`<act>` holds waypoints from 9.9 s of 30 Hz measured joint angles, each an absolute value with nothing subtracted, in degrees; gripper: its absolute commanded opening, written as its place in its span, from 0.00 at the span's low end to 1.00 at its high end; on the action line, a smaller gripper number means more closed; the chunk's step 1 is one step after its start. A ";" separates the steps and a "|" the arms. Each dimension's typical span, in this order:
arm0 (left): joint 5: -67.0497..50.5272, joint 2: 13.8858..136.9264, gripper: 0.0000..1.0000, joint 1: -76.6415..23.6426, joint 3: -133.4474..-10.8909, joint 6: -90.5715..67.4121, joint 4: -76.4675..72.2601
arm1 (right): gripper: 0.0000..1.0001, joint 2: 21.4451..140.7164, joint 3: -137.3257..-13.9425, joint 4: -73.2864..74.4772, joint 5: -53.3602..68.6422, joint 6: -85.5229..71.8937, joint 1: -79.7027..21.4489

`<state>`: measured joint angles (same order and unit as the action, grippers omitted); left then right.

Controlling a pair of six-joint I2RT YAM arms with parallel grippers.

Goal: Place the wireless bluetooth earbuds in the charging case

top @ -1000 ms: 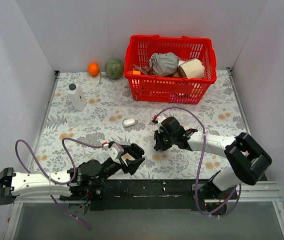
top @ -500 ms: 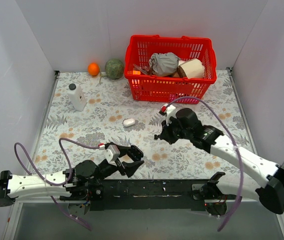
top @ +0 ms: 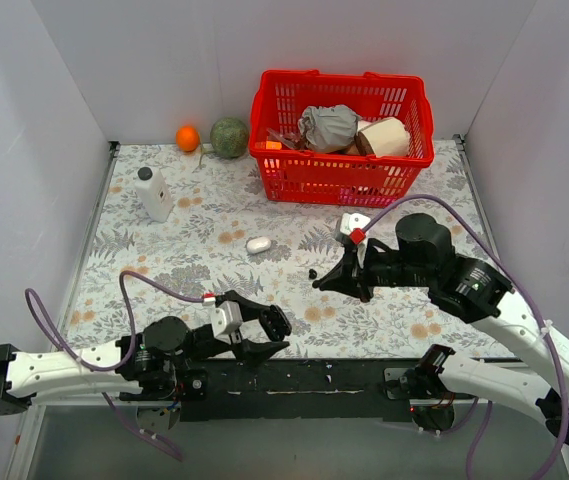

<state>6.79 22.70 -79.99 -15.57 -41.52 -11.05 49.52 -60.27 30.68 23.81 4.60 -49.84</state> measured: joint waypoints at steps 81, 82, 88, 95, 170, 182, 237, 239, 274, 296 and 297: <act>23.33 47.77 0.00 -78.83 -15.90 -20.36 -39.68 | 0.01 63.26 -65.73 31.11 14.79 -9.47 -60.55; 23.38 47.94 0.00 -78.83 -15.90 -20.40 -39.90 | 0.01 63.26 -65.71 31.09 14.63 -9.61 -60.62; 23.59 48.62 0.00 -78.83 -15.90 -20.67 -40.29 | 0.01 63.26 -64.79 30.35 13.30 -10.59 -61.21; 23.86 48.62 0.00 -78.81 -15.90 -20.84 -40.32 | 0.23 63.26 -64.79 30.28 11.94 -11.46 -61.69; 18.59 26.79 0.00 -78.85 -13.45 -35.40 -16.56 | 0.22 97.21 -53.23 4.45 5.72 -13.89 -38.37; 18.55 26.76 0.00 -78.85 -13.45 -35.57 -16.56 | 0.01 93.91 -52.42 6.04 7.16 -12.82 -38.33; 13.39 46.15 0.00 -75.85 -14.74 -25.34 -35.14 | 0.01 62.57 -71.79 34.57 -16.01 -3.70 -78.13; 13.23 46.28 0.00 -75.85 -14.74 -25.36 -35.16 | 0.01 63.20 -71.33 34.39 -15.99 -3.90 -78.13; 12.60 47.16 0.00 -75.85 -14.74 -26.44 -35.14 | 0.01 68.77 -71.00 34.22 -20.93 -3.09 -78.74; 10.24 47.11 0.00 -75.85 -14.74 -28.38 -35.16 | 0.01 68.10 -69.34 33.10 -22.48 -0.34 -81.34; 10.22 47.00 0.00 -75.85 -14.74 -28.42 -35.18 | 0.01 67.94 -69.19 32.88 -22.57 -0.01 -81.49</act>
<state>10.22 47.00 -75.85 -14.74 -28.42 -35.18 67.94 -69.19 32.88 -22.57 -0.01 -81.49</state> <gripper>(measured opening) 0.658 0.017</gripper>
